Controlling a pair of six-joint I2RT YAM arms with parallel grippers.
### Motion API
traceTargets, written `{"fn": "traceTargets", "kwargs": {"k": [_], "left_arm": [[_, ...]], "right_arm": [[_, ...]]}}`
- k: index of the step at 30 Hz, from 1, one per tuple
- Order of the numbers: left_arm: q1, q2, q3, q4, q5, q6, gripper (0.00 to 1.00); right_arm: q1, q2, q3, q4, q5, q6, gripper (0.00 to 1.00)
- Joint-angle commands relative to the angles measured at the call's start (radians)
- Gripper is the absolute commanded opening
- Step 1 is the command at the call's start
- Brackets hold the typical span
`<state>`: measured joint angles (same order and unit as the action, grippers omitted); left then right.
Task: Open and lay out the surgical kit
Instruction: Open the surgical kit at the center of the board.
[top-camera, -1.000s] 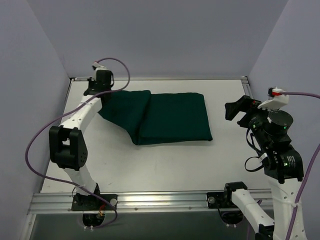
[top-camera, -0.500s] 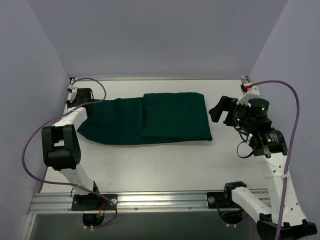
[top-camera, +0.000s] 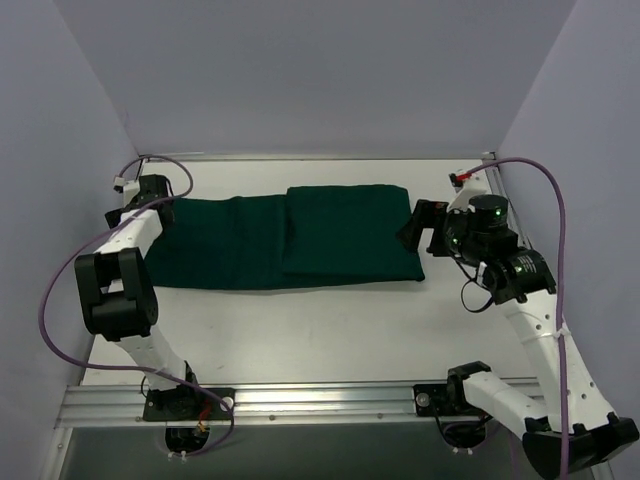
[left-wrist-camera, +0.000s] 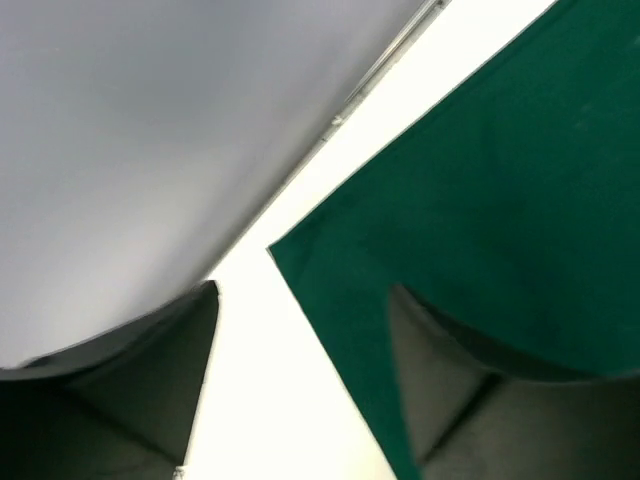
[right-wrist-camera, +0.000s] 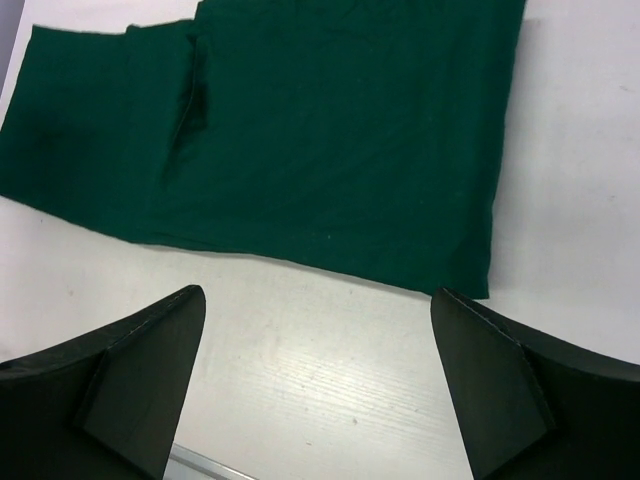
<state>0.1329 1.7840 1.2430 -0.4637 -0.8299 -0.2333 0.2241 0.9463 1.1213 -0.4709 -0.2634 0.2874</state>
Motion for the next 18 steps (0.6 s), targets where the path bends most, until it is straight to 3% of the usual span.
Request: {"fn": "traceTargets", "kwargs": {"k": [1,2,4,11,15,18], "left_arm": [[0.022,-0.086,0.111,-0.122,0.128,-0.087,0.81],[0.020,-0.103,0.127,-0.145,0.158,-0.104,0.93],[0.025,-0.150,0.176,-0.220,0.225,-0.119,1.00],[0.030,-0.330,0.179,-0.352,0.593,-0.181,0.95],[0.030,-0.420,0.116,-0.385,0.690,-0.207,0.95],[0.022,-0.497,0.038,-0.385,0.739,-0.225,0.95]], "right_arm": [[0.078,0.045,-0.006,0.061,0.058,0.025,0.91],[0.137,0.057,-0.003,0.070,0.082,0.032,0.90],[0.207,0.104,0.008,0.094,0.160,0.038,0.90],[0.501,0.368,0.109,0.155,0.386,0.012,0.84],[0.651,0.541,0.199,0.164,0.481,-0.037,0.77],[0.698,0.670,0.274,0.169,0.529,-0.077,0.71]]}}
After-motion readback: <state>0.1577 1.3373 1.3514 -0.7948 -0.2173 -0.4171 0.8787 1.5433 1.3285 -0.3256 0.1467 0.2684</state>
